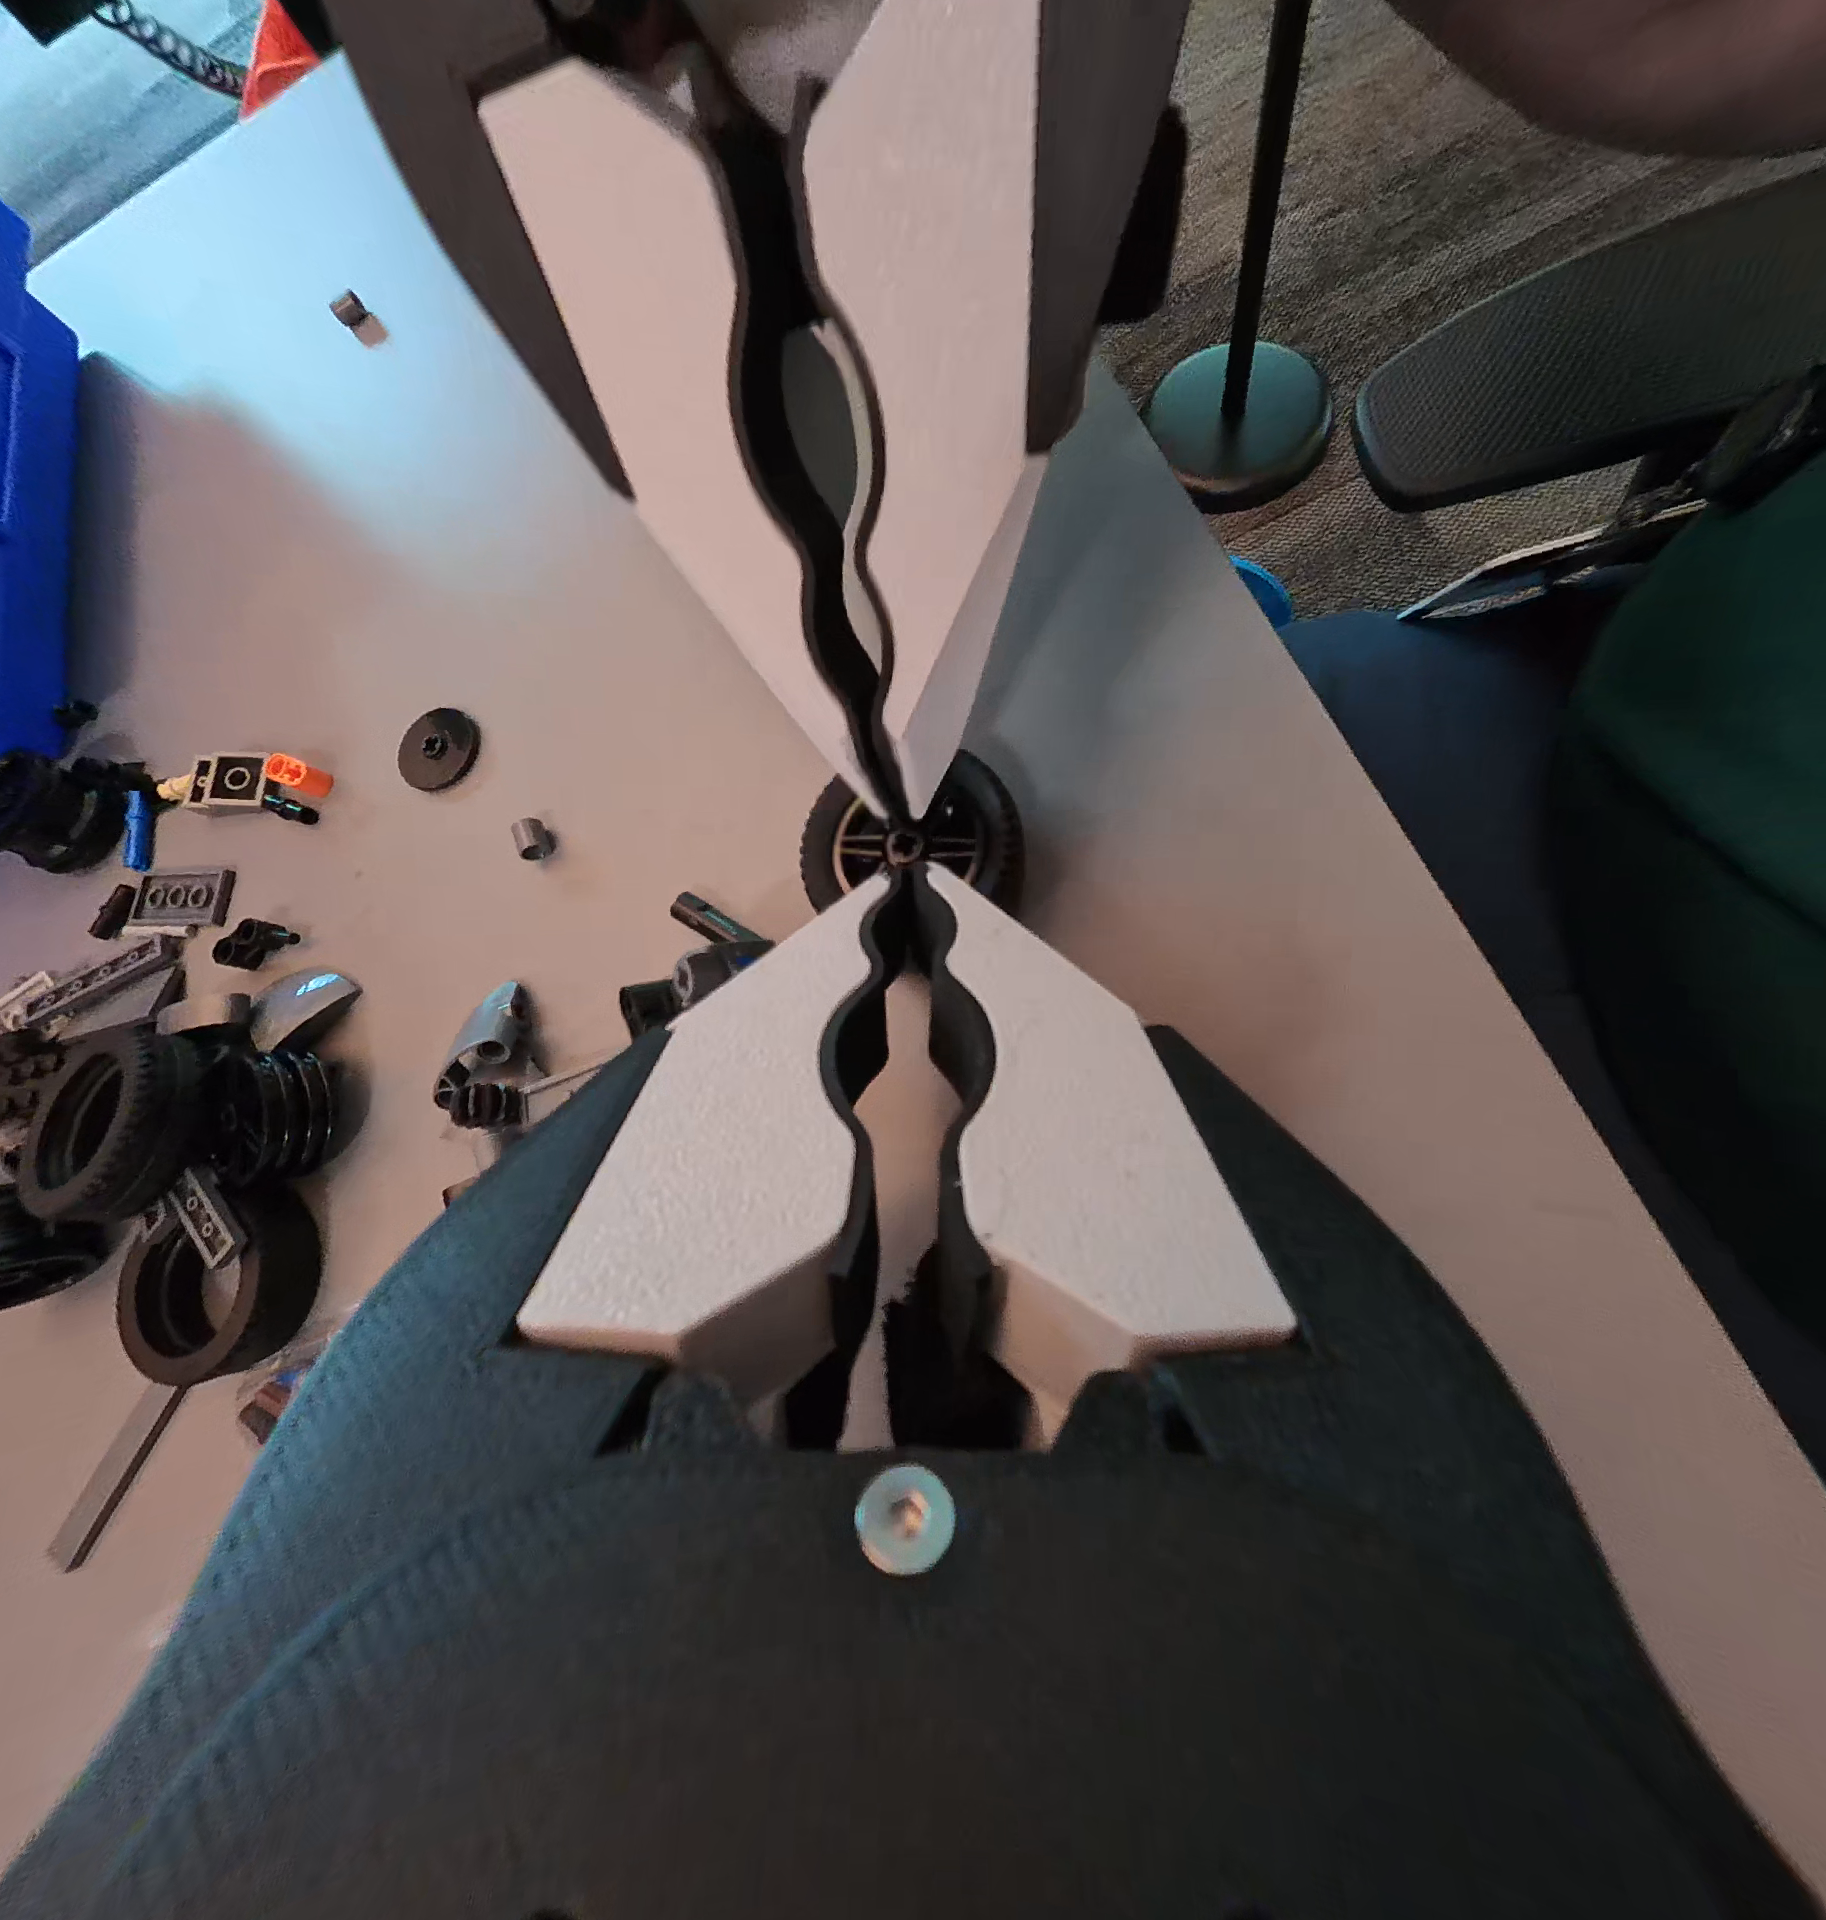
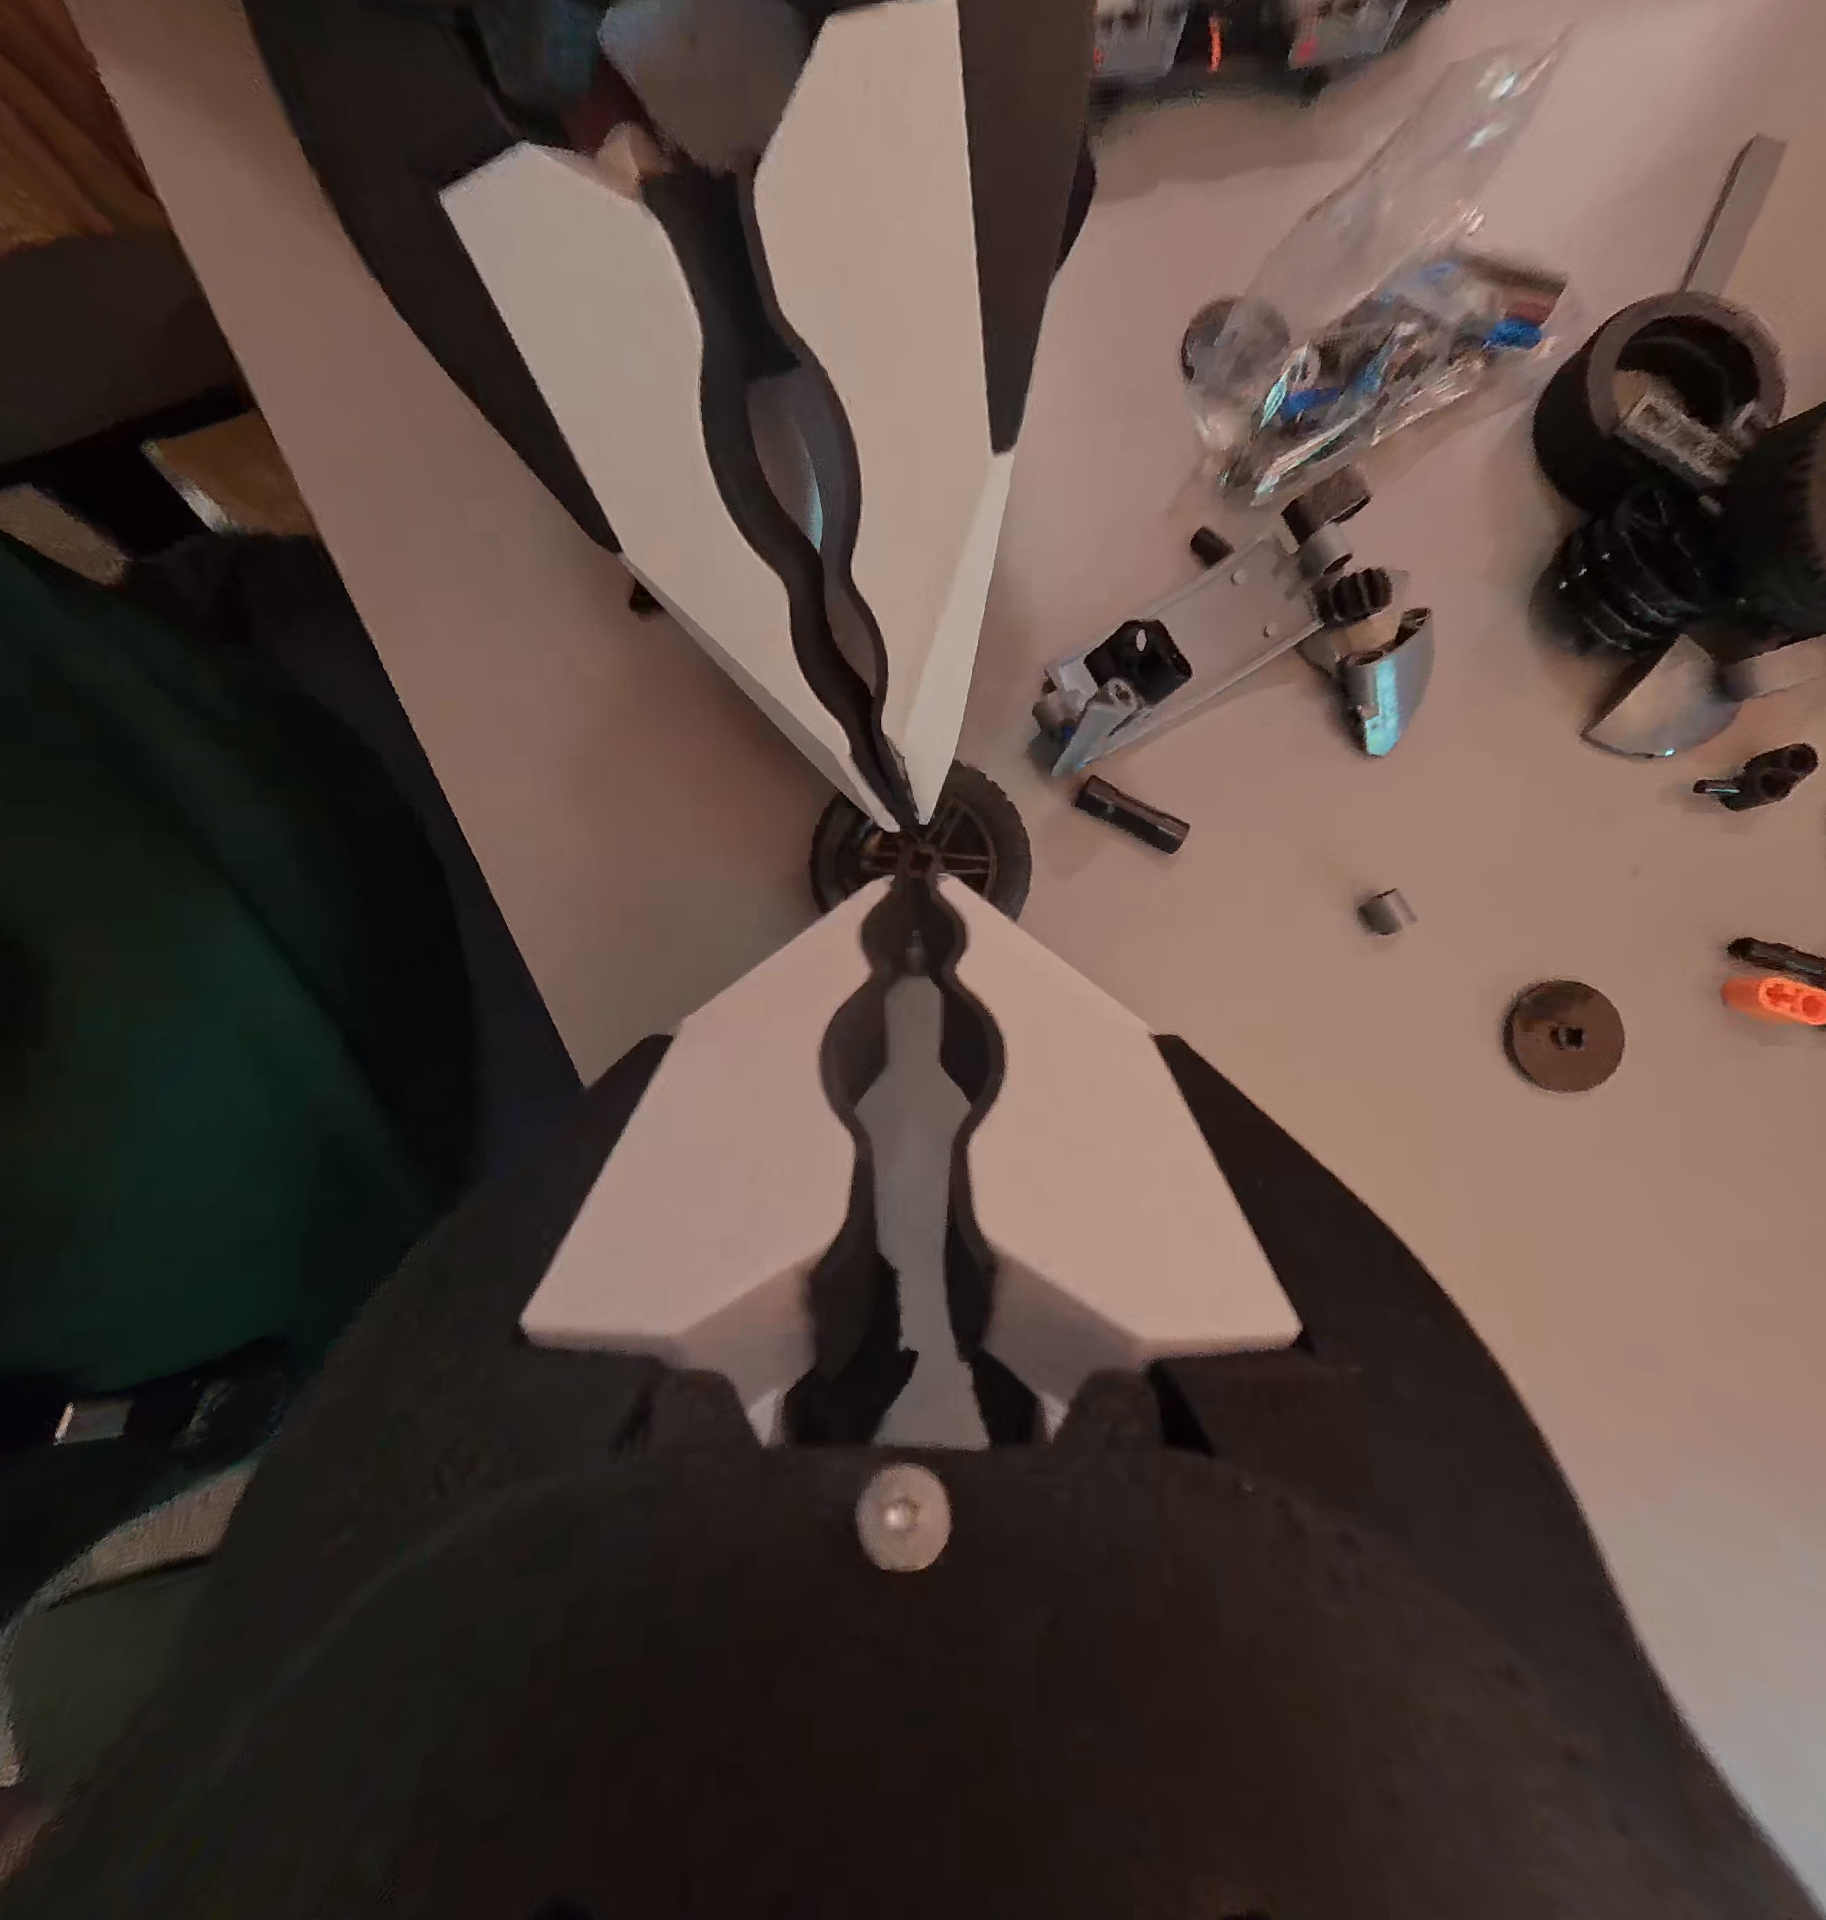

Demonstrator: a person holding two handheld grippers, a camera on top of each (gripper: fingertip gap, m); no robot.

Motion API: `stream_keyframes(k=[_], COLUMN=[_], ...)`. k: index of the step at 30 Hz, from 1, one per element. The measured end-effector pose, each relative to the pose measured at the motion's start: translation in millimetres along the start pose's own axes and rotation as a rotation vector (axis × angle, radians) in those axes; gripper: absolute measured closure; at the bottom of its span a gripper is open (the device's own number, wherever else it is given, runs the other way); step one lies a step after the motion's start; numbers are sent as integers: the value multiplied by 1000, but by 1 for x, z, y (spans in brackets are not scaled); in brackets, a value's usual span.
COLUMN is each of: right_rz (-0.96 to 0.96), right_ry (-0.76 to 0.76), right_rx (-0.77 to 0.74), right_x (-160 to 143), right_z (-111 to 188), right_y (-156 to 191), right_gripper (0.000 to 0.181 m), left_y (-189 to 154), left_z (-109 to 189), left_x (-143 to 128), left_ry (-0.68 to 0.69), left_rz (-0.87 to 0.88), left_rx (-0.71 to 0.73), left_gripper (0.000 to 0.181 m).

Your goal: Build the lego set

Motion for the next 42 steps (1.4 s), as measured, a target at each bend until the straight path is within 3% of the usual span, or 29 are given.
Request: stream_keyframes(k=[1,5,11,14,18,21,24,28,31,33,37,42], right_rz=[-14,-60,-38,-30,-61,-57,-86,-72,-39,-30,-108,-271], right_ry=[-41,-115,-82,-72,-70,-47,-128,-118,-58,-62,-90,-20], right_rx=[-2,-79,-63,-42,-16,-50,-31,-34,-29,-39,-141,-306], right_x=[2,-4,-7,-6,-8,-12,-5,-1,-4,-3,-9,-43], right_z=[4,19,2,-9,-7,-7,6,4,-12,-13,10,30], right_y=[0,-9,-2,0,4,4,3,5,9,9,-19,-82], right_gripper=[174,156,128,139,140,126,131,121,136,137,137,138], left_y=[0,1,8,12,16,19,31,54,70,77,85,86], left_z=[2,6,10,14,18,17,26,44,54,61,70,68], left_x=[0,2,3,4,6,6,7,8,3,2,4,2], left_ry=[2,-33,-61,-60,-79,-78,-79,-101,-97,-98,-106,-100], left_rz=[-3,10,18,15,15,14,12,76,123,134,139,149], left_rx=[-10,-23,4,34,60,81,148,247,310,341,380,381], left_gripper=[181,181,181,181,181,178,178,176,176,176,177,177])
Point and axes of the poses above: each gripper's, where its closed fingertips meet, z back along the fingers, x out of its top, y = z × x across the jaws, the point moved 2 cm from there along z, back along the fingers
